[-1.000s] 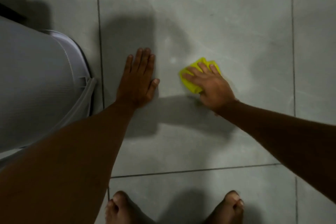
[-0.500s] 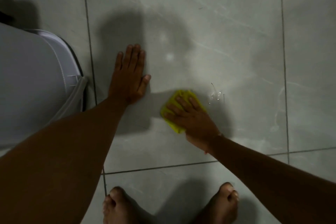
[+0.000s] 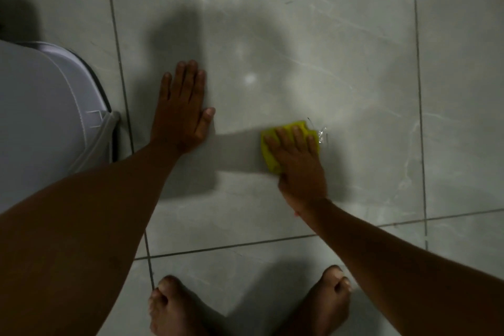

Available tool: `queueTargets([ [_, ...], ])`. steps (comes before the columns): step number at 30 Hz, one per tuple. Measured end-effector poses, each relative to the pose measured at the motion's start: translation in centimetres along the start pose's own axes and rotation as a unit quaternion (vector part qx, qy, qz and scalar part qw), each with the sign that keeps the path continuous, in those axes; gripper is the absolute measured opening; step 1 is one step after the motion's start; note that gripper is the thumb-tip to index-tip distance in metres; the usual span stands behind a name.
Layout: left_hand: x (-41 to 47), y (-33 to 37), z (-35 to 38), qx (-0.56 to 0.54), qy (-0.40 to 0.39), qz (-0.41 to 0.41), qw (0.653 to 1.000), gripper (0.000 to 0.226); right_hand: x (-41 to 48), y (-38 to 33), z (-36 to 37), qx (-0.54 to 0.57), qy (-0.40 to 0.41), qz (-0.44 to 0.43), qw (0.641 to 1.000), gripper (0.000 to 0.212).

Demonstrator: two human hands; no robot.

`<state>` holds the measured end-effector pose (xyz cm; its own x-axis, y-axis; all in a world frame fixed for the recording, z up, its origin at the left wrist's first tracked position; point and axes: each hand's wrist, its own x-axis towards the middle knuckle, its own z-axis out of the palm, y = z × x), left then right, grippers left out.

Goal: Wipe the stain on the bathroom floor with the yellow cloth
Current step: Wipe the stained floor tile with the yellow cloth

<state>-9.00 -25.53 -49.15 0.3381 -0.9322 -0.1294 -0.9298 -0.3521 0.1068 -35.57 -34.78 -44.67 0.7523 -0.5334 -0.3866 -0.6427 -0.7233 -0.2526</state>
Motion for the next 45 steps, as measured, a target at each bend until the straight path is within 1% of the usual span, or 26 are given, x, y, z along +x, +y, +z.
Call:
queueTargets([
  [2,0.1,0.0,0.1,0.000,-0.003,0.000,1.000,0.075,0.5,-2.4,0.2,0.016,-0.002,-0.013,1.000,0.079],
  [5,0.0,0.0,0.0,-0.003,-0.005,0.000,1.000,0.075,-4.0,-1.0,1.1,0.000,-0.033,-0.181,0.983,0.077],
  [6,0.0,-0.1,0.1,-0.003,-0.003,0.000,1.000,0.075,-5.5,0.6,0.9,-0.002,-0.038,-0.191,0.981,0.080],
  [7,0.0,-0.1,0.2,-0.001,0.001,0.000,1.000,0.075,-6.0,1.9,0.8,-0.007,-0.025,-0.163,0.986,0.085],
  [9,-0.1,-0.2,0.5,0.004,0.006,0.001,1.000,0.075,-4.7,2.6,0.5,0.001,-0.003,-0.020,1.000,0.090],
  [11,-0.1,-0.3,0.7,0.005,0.006,0.003,1.000,0.075,-2.1,0.7,0.4,0.032,0.025,0.105,0.994,0.087],
  [12,0.0,-0.3,0.7,0.007,0.008,0.003,1.000,0.075,-1.6,-0.5,0.5,0.041,0.028,0.104,0.993,0.086],
  [14,0.0,-0.3,0.6,0.009,0.008,0.005,1.000,0.075,-2.9,-1.4,1.0,0.041,0.000,0.003,0.999,0.088],
  [16,0.1,-0.1,0.4,0.012,0.006,0.005,1.000,0.075,-6.0,0.4,1.0,0.041,-0.033,-0.086,0.995,0.090],
  [17,0.0,-0.2,0.4,0.014,0.007,0.003,1.000,0.075,-6.9,1.9,0.8,0.036,-0.036,-0.088,0.995,0.091],
  [21,-0.1,-0.4,0.8,0.020,0.017,0.008,1.000,0.075,-3.5,4.8,-0.3,0.023,0.019,0.118,0.993,0.088],
  [22,-0.1,-0.4,0.8,0.020,0.017,0.008,1.000,0.075,-2.5,4.2,-0.5,0.033,0.022,0.137,0.990,0.086],
  [23,-0.1,-0.4,0.8,0.017,0.015,0.009,1.000,0.075,-2.3,3.5,-0.5,0.031,0.023,0.114,0.993,0.083],
  [26,0.2,-0.2,0.5,0.015,0.006,0.006,1.000,0.075,-5.8,3.9,-0.3,0.002,-0.022,-0.064,0.998,0.081],
  [27,0.2,-0.2,0.4,0.012,0.002,0.002,1.000,0.075,-7.5,4.9,-0.5,0.004,-0.039,-0.075,0.996,0.085],
  [31,-0.3,0.0,0.6,0.018,0.008,0.006,1.000,0.075,-5.3,7.7,-1.2,0.017,0.010,0.118,0.993,0.090],
  [33,-0.2,-0.3,0.5,0.014,0.006,0.004,1.000,0.075,-1.7,6.6,-1.8,0.053,0.036,0.147,0.987,0.083],
  [34,-0.2,-0.3,0.4,0.015,0.007,0.003,1.000,0.075,-0.6,6.0,-1.9,0.056,0.030,0.120,0.991,0.082],
  [37,-0.2,0.0,0.4,0.008,0.005,0.003,1.000,0.075,-2.4,6.5,-1.6,-0.003,-0.019,-0.064,0.998,0.073],
  [38,-0.1,0.1,0.3,0.007,0.006,0.002,1.000,0.075,-4.0,7.5,-1.8,-0.004,-0.023,-0.081,0.996,0.070],
  [39,-0.1,0.1,0.3,0.007,0.008,0.003,1.000,0.075,-4.7,8.5,-2.1,0.006,-0.007,-0.049,0.999,0.070],
  [40,-0.1,0.0,0.3,0.010,0.011,0.004,1.000,0.075,-4.5,9.1,-2.4,0.029,0.013,0.028,0.999,0.072],
  [42,0.1,-0.2,0.6,0.017,0.015,0.004,1.000,0.075,-1.6,9.0,-2.6,0.098,0.066,0.202,0.972,0.069],
  [43,0.1,-0.3,0.6,0.016,0.014,0.006,1.000,0.075,-0.1,8.2,-2.8,0.117,0.077,0.244,0.960,0.066],
  [44,0.0,-0.3,0.6,0.012,0.013,0.009,1.000,0.075,0.9,7.1,-2.7,0.110,0.078,0.245,0.960,0.065],
  [45,0.0,-0.3,0.6,0.011,0.012,0.009,1.000,0.075,1.3,6.4,-2.5,0.087,0.069,0.197,0.974,0.066],
])
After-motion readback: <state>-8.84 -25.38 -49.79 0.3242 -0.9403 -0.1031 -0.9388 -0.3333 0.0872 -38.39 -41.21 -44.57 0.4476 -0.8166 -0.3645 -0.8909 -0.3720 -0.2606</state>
